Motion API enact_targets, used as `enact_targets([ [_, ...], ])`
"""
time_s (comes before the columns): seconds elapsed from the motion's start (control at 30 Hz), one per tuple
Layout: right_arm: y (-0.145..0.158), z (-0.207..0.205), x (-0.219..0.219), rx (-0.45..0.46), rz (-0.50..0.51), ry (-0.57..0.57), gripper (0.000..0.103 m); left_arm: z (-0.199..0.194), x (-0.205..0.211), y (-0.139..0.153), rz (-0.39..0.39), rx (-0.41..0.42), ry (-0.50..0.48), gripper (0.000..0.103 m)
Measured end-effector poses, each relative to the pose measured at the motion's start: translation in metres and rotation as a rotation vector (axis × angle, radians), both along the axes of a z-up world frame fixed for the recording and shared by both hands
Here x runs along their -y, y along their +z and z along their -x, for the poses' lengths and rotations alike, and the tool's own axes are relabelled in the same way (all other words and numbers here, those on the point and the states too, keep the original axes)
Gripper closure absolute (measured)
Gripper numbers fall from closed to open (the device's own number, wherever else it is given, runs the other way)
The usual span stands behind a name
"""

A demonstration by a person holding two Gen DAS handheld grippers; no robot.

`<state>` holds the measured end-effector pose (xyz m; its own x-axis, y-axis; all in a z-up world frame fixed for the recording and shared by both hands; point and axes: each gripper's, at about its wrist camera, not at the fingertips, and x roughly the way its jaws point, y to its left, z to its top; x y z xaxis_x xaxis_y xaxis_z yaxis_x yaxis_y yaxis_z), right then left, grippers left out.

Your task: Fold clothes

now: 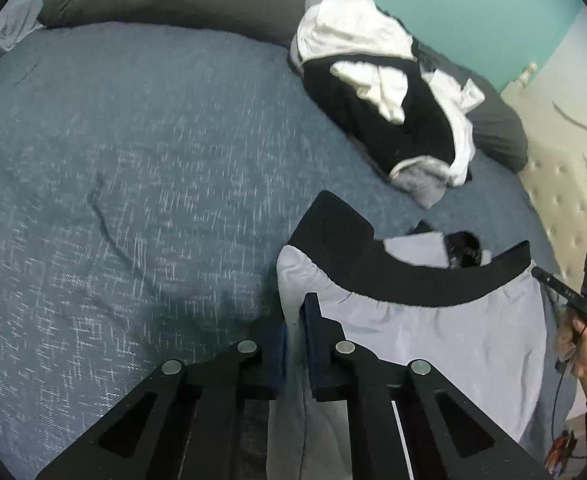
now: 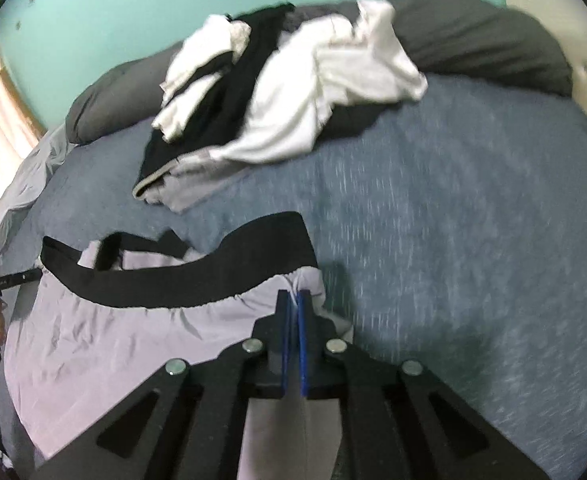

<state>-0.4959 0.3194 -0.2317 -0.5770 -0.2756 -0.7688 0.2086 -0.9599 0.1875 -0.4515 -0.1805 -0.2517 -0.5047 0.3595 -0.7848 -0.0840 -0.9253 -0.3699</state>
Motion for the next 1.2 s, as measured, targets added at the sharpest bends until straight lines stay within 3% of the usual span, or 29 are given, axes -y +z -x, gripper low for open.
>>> enact_targets([
  [0.17, 0.010, 0.011, 0.005, -0.008, -0.044, -0.006, 0.100, 0.009, 0.005, 0.009, 0.000, -0.032, 0.048, 0.098],
  [0.43, -0.037, 0.031, 0.013, 0.106, -0.106, -0.047, 0.100, 0.028, 0.001, -0.024, 0.035, 0.060, 0.073, 0.095],
  [0.53, -0.029, 0.027, 0.011, 0.086, -0.089, -0.078, 0.097, 0.025, 0.003, -0.018, 0.015, 0.039, 0.099, 0.093],
  [0.6, -0.020, 0.023, 0.008, 0.065, -0.071, -0.098, 0.096, 0.022, 0.005, -0.010, 0.002, 0.019, 0.113, 0.078],
  [0.67, -0.005, 0.016, 0.007, 0.030, -0.057, -0.109, 0.095, 0.015, 0.007, 0.005, 0.000, -0.011, 0.121, 0.070],
  [0.8, 0.033, -0.016, 0.012, -0.033, -0.007, -0.083, 0.095, -0.013, 0.011, 0.042, -0.047, -0.043, 0.122, 0.069],
  [0.93, 0.052, -0.068, 0.032, -0.048, 0.002, 0.000, 0.095, -0.064, 0.001, 0.066, -0.083, -0.081, 0.053, 0.069],
  [1.2, 0.028, -0.169, 0.106, 0.095, 0.120, 0.154, 0.095, -0.152, -0.036, 0.054, -0.121, -0.076, -0.024, 0.069],
])
